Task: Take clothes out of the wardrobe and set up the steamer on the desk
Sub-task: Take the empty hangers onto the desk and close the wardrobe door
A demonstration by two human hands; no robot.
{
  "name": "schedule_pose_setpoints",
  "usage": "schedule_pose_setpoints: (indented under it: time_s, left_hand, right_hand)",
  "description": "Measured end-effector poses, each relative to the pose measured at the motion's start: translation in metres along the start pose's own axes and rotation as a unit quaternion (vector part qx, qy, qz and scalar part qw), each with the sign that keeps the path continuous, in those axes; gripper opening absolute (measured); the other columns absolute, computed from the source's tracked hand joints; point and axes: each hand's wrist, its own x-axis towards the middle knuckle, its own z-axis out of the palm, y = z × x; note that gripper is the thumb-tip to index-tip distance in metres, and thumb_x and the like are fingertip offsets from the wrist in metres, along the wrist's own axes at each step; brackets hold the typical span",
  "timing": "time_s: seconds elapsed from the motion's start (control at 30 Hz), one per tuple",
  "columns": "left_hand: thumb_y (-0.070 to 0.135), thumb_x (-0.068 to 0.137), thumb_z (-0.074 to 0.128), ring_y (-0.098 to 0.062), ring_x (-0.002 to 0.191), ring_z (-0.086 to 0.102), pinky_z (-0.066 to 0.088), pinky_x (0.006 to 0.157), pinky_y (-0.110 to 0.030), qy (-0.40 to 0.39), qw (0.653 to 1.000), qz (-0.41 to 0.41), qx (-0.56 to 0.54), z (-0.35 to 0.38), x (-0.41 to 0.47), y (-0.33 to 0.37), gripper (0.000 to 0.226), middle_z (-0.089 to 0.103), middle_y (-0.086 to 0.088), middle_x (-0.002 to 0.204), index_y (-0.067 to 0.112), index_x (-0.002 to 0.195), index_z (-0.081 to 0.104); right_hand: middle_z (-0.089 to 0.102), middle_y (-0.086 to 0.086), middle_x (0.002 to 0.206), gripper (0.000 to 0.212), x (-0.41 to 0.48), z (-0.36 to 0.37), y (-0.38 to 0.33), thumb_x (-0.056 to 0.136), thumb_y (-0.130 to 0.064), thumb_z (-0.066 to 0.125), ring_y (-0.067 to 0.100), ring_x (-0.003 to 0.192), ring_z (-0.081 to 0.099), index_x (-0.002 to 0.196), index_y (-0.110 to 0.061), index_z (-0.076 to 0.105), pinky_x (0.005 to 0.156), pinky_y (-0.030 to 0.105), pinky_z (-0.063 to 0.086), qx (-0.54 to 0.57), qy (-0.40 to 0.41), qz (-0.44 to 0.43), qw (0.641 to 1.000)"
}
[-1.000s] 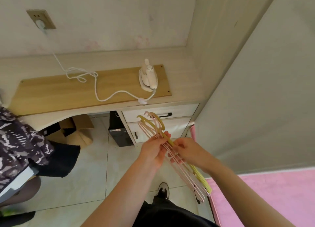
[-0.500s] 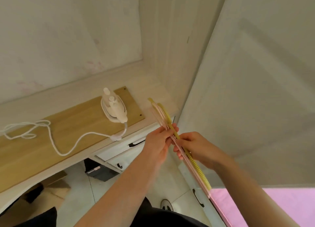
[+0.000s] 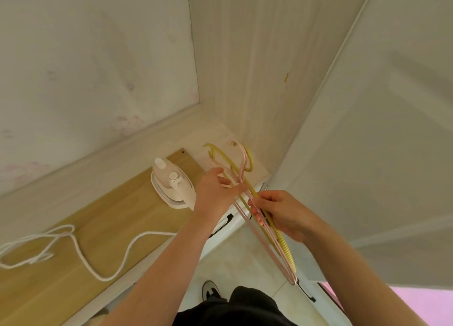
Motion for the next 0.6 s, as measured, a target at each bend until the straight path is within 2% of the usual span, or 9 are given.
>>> schedule_pose_setpoints:
  time_s: [0.07,0.13,0.23,0.3,0.33,0.43,0.47,0.6]
  left_hand:
    - [0.037,0.071,0.082,-0.007,0.093,0.059,0.046,0.075,-0.020,0.019,0.998,0.058,0.021,-0.013,0.004,0.002,0.066,0.060,0.006,0.111,0.023,0.129,0.053]
    - [0.036,0.074,0.080,-0.001,0.102,0.057,0.046,0.080,-0.017,-0.004,0.994,0.106,-0.026,-0.025,0.008,0.009,0.056,0.062,0.013,0.113,0.024,0.125,0.060]
    - [0.031,0.079,0.076,0.005,0.104,0.060,0.045,0.086,-0.012,-0.042,0.985,0.136,-0.095,-0.037,0.015,0.027,0.031,0.070,0.014,0.106,0.024,0.109,0.071]
    - [0.028,0.083,0.072,0.006,0.094,0.064,0.045,0.080,-0.006,-0.067,0.980,0.117,-0.148,-0.041,0.021,0.036,0.015,0.074,0.011,0.096,0.022,0.097,0.074]
    - [0.027,0.085,0.070,0.004,0.091,0.066,0.046,0.081,-0.008,-0.073,0.977,0.101,-0.171,-0.042,0.026,0.039,0.012,0.075,0.008,0.092,0.020,0.093,0.075]
    - [0.028,0.084,0.069,-0.011,0.093,0.069,0.049,0.096,-0.031,-0.054,0.976,0.068,-0.197,-0.043,0.041,0.044,0.015,0.076,0.003,0.089,0.016,0.090,0.077]
    - [0.026,0.084,0.070,-0.014,0.092,0.070,0.049,0.097,-0.034,-0.044,0.975,0.060,-0.209,-0.043,0.045,0.047,0.014,0.076,0.002,0.088,0.015,0.089,0.077]
    - [0.018,0.086,0.068,-0.011,0.087,0.071,0.052,0.084,-0.022,-0.022,0.975,0.058,-0.214,-0.043,0.062,0.060,0.012,0.076,0.002,0.083,0.011,0.085,0.077]
  right_hand:
    - [0.055,0.015,0.070,0.025,0.006,0.005,-0.004,0.097,-0.016,0.050,0.017,0.058,0.048,0.083,-0.002,0.065,0.061,0.026,0.042,-0.021,0.007,0.002,1.000]
    - [0.056,0.011,0.066,0.025,0.013,0.008,-0.008,0.098,-0.015,0.049,0.013,0.052,0.048,0.080,-0.004,0.064,0.051,0.018,0.041,-0.014,0.009,0.002,1.000]
    - [0.058,0.007,0.065,0.022,0.024,0.011,-0.013,0.097,-0.012,0.050,0.011,0.049,0.050,0.085,-0.002,0.066,0.046,0.017,0.041,0.020,0.016,0.009,1.000]
    - [0.057,0.008,0.063,0.022,0.033,0.012,-0.017,0.097,-0.012,0.051,0.013,0.050,0.050,0.085,0.000,0.065,0.047,0.017,0.041,0.027,0.010,0.008,1.000]
    - [0.056,0.008,0.063,0.022,0.037,0.012,-0.020,0.097,-0.012,0.052,0.013,0.051,0.050,0.083,-0.001,0.064,0.048,0.018,0.042,0.023,0.007,0.005,1.000]
    - [0.058,0.007,0.063,0.022,0.052,0.012,-0.028,0.097,-0.011,0.051,0.013,0.052,0.052,0.082,0.000,0.064,0.051,0.017,0.044,0.001,0.014,-0.007,1.000]
    - [0.060,0.006,0.065,0.022,0.057,0.012,-0.031,0.097,-0.010,0.051,0.012,0.053,0.053,0.082,-0.001,0.064,0.053,0.018,0.046,-0.002,0.016,-0.009,1.000]
    - [0.066,0.009,0.076,0.018,0.081,0.009,-0.045,0.096,-0.009,0.052,0.015,0.064,0.062,0.088,-0.001,0.066,0.069,0.028,0.056,0.007,0.008,-0.007,1.000]
